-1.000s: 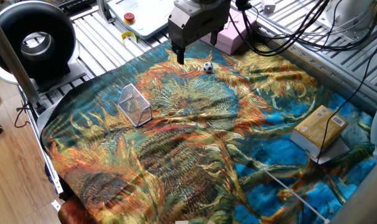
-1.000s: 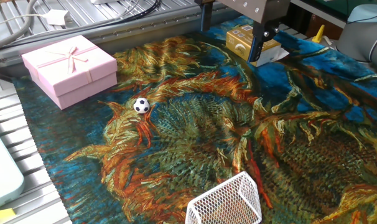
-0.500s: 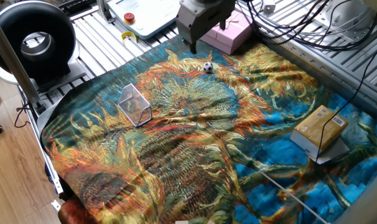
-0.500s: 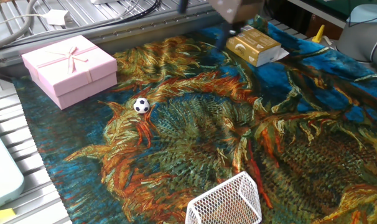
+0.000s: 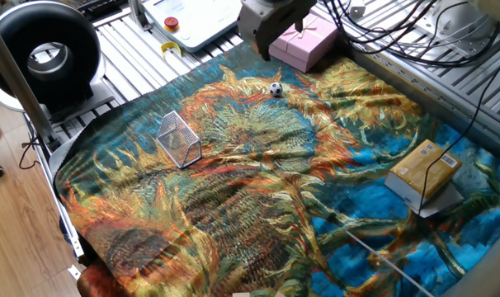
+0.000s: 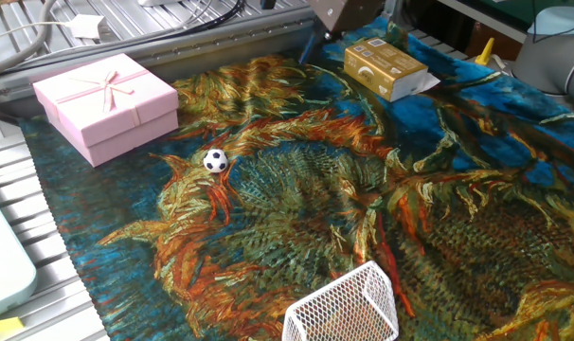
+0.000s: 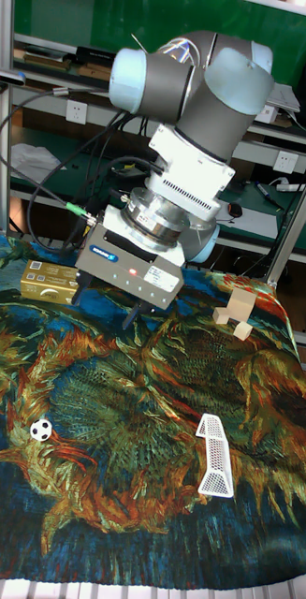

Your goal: Push the soccer ball into the goal

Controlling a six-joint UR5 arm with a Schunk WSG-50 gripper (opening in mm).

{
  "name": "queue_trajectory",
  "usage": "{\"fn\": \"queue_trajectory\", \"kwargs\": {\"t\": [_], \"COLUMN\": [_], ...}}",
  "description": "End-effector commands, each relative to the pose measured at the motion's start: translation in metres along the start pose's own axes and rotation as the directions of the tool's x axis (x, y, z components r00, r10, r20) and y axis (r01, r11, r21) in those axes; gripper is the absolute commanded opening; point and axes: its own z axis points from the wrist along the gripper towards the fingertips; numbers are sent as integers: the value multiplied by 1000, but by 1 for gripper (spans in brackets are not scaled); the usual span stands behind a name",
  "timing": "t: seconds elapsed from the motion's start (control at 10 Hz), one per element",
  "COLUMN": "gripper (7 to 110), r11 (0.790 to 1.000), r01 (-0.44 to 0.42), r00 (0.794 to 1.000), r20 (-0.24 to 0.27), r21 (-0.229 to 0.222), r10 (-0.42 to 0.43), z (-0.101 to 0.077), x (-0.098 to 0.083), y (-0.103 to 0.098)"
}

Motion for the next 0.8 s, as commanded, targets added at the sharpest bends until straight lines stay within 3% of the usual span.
{"fn": "queue_trajectory", "kwargs": {"t": [0.0,0.1,0.2,0.4,0.5,0.6,0.7], "gripper": [7,7,7,7,7,7,7], "r11": [976,966,968,897,847,807,784], "r01": [33,57,200,441,530,585,611], "r00": [992,993,979,890,831,788,761], "r20": [-111,-85,-9,138,172,181,192], "r21": [-215,-254,-153,-18,45,80,110], "r10": [-58,-81,-203,-434,-529,-589,-620], "z": [-6,-9,-4,-6,-10,-17,-25], "x": [30,24,6,-38,-57,-69,-82], "y": [53,63,39,25,19,17,20]}}
